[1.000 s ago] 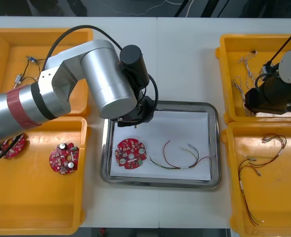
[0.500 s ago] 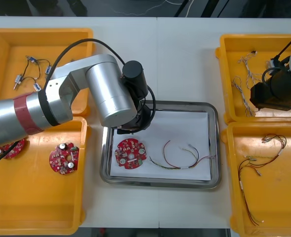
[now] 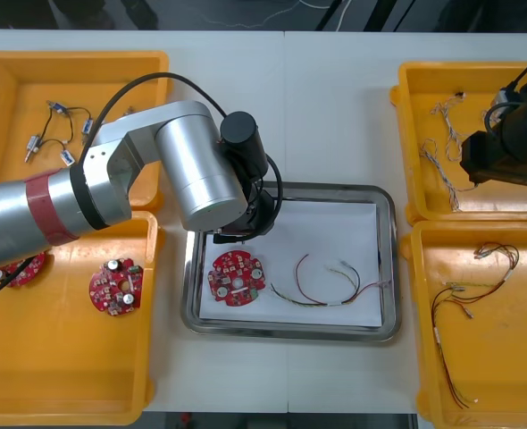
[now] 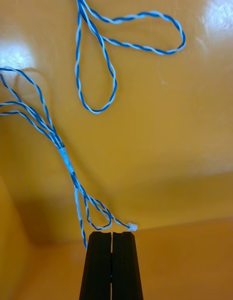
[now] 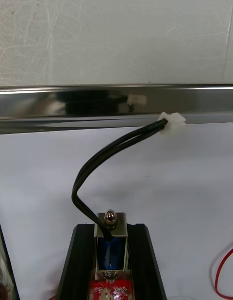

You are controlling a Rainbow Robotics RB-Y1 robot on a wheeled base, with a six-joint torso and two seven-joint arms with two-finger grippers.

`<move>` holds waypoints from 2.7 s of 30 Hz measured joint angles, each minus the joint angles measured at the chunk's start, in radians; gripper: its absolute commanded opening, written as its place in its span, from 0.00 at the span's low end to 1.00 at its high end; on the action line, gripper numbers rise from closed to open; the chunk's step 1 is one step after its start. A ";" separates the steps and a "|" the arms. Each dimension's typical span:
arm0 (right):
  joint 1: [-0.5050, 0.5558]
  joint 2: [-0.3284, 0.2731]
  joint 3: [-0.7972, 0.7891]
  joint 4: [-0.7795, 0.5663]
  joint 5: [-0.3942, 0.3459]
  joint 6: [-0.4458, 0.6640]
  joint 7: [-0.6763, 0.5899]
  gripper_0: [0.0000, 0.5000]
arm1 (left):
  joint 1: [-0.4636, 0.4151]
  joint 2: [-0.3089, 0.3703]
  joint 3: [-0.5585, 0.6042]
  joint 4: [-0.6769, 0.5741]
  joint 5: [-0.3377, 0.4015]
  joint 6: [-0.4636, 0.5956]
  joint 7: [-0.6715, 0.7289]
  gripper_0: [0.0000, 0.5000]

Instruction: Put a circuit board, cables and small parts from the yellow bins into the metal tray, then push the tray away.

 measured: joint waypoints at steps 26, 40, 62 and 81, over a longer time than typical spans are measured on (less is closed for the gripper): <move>-0.032 -0.046 -0.018 0.000 0.004 -0.050 0.050 0.00 | 0.000 0.011 0.034 -0.037 0.021 0.049 0.001 1.00; -0.021 -0.125 -0.018 0.092 -0.015 -0.148 0.147 0.00 | 0.000 0.100 0.308 -0.125 0.165 0.283 0.001 1.00; -0.021 -0.203 -0.019 0.223 -0.042 -0.254 0.245 0.00 | -0.001 0.311 0.520 0.117 0.344 0.395 -0.011 1.00; -0.010 -0.203 -0.027 0.223 -0.085 -0.239 0.252 1.00 | -0.001 0.333 0.625 0.379 0.344 0.345 -0.053 1.00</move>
